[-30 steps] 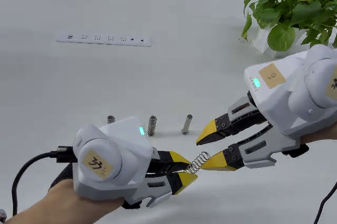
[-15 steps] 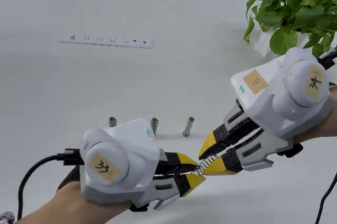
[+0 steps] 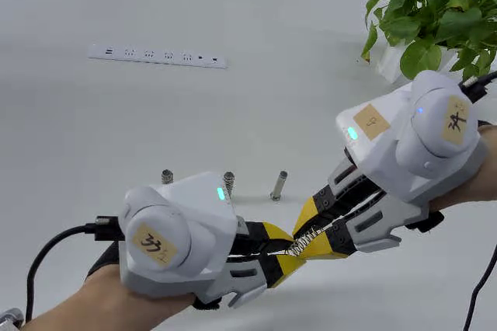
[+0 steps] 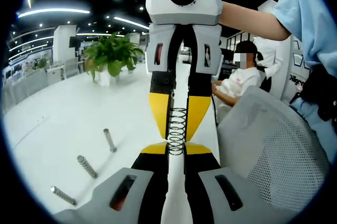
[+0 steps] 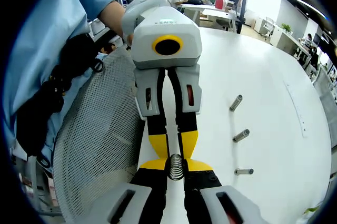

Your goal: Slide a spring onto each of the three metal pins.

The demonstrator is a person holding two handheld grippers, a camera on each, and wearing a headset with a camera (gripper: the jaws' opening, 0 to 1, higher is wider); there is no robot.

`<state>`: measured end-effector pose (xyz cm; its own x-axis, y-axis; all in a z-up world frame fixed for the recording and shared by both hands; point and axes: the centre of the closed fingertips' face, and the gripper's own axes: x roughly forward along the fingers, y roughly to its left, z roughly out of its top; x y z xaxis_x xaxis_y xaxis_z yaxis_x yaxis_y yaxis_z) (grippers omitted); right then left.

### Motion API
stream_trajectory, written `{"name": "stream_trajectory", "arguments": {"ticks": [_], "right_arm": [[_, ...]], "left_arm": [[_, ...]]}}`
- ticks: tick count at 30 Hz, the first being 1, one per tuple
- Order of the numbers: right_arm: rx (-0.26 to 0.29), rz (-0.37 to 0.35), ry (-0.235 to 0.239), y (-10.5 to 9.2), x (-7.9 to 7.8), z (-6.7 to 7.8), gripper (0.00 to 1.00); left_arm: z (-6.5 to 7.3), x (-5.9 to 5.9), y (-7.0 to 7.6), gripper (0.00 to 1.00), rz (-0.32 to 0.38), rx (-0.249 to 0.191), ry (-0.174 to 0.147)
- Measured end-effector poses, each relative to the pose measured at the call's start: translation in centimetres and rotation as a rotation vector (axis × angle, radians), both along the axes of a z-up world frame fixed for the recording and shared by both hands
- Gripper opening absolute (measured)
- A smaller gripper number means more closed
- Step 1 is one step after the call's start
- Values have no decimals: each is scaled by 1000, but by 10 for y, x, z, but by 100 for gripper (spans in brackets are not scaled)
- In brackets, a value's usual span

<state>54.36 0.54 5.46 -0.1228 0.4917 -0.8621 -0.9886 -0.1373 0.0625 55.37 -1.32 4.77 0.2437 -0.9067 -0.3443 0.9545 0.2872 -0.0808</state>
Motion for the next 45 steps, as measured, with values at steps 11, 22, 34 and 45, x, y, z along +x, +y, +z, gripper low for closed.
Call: {"name": "stream_trajectory", "arguments": {"ticks": [11,22,34,45], "right_arm": [[-17,9,2,2,-1,-3,7],[-13,48,-24,5,3,-7,7],[-36,48,-46,1,15,-11,7],[-88,60,-92,-9,36,-17,7]], "left_arm": [[-2,-1,4,7,22,-9,-9],[-13,6,25,20,118,0,7],[-27,22,75,51,315,19,31],[-42,33,122,83,474,82,57]]}}
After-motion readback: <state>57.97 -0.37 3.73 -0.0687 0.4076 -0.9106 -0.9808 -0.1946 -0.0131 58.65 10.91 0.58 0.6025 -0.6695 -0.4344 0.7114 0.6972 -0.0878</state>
